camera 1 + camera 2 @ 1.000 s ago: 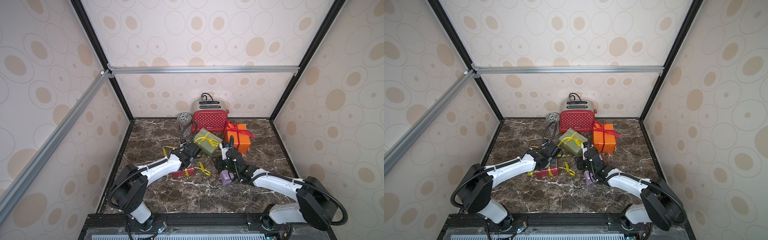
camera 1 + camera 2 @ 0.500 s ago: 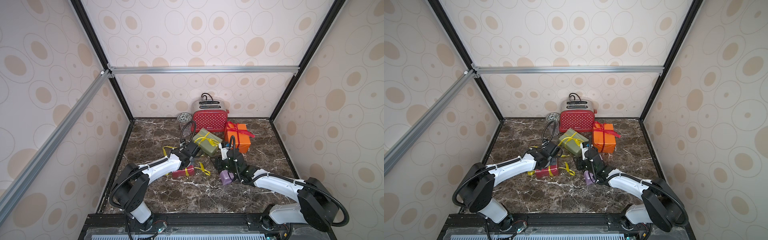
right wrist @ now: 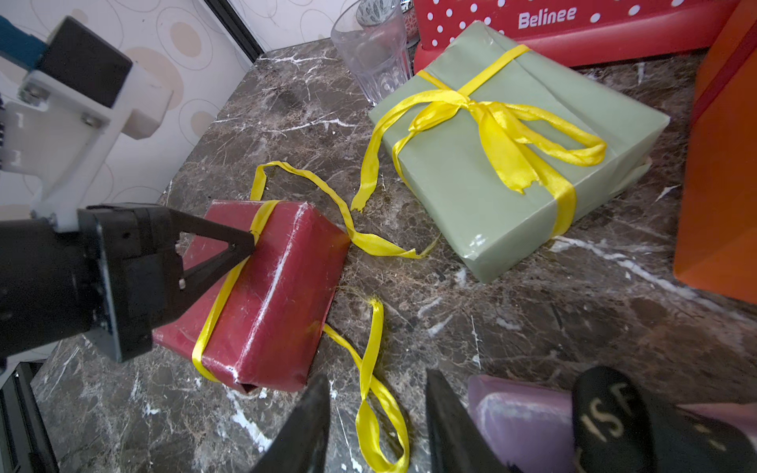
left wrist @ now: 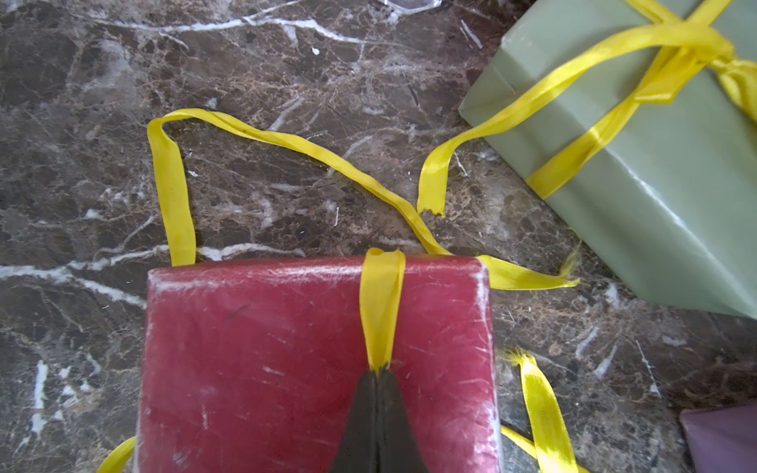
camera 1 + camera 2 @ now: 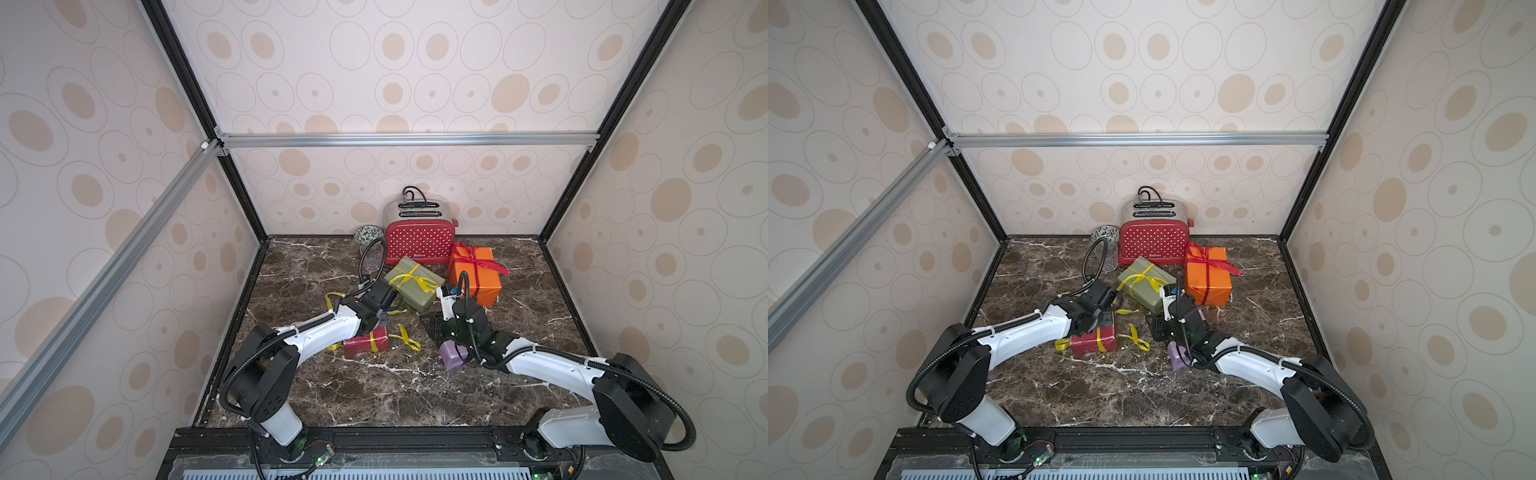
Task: Untie the ribbon bows on the gift boxes
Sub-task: Pull the ribbon from the gift box.
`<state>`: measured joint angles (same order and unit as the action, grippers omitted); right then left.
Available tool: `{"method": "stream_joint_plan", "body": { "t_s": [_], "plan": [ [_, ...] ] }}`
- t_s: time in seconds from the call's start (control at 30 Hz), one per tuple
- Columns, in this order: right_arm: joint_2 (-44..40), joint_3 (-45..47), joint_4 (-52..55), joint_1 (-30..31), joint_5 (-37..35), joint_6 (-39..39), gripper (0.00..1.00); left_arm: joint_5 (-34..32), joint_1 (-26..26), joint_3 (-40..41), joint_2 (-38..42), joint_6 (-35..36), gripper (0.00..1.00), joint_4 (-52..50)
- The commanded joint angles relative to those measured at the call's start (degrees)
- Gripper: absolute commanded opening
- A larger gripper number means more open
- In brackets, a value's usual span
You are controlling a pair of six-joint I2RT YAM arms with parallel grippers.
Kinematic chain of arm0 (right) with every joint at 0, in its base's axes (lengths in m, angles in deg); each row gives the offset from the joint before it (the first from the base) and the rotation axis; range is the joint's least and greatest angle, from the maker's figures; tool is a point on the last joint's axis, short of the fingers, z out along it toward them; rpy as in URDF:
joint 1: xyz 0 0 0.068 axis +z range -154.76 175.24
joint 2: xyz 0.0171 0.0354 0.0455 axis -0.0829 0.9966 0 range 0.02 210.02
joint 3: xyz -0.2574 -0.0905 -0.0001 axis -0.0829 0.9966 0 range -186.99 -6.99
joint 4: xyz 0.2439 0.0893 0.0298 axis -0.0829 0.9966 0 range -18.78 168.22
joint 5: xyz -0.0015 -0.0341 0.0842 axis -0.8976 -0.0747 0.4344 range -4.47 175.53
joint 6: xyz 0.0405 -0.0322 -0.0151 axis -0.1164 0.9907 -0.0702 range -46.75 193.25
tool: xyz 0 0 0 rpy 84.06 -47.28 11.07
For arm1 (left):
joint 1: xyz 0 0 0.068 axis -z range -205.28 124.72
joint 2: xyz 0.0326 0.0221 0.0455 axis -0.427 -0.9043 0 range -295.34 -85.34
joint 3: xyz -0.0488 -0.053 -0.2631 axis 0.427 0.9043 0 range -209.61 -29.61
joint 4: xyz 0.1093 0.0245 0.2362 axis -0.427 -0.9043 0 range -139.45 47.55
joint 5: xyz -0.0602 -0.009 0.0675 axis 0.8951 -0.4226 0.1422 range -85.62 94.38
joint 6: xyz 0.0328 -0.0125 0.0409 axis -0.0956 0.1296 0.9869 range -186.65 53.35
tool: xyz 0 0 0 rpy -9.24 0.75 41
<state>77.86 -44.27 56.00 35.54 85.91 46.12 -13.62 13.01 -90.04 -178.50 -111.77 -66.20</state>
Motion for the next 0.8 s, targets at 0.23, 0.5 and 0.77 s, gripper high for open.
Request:
{"method": "stream_joint_plan", "body": {
  "t_s": [0.23, 0.5, 0.77],
  "plan": [
    [3.3, -2.9, 1.5, 0.4, 1.7, -0.5, 0.39, 4.6, -0.3, -0.1, 2.4, 2.6, 0.0, 2.2],
    [6.8, -5.9, 4.2, 0.4, 4.7, -0.2, 0.39, 4.4, -0.2, 0.1, 7.0, 3.4, 0.0, 3.1],
    [9.5, -8.0, 5.8, 0.4, 7.5, 0.1, 0.39, 4.9, -0.2, -0.4, 10.0, 4.6, 0.0, 1.9]
  ]
}}
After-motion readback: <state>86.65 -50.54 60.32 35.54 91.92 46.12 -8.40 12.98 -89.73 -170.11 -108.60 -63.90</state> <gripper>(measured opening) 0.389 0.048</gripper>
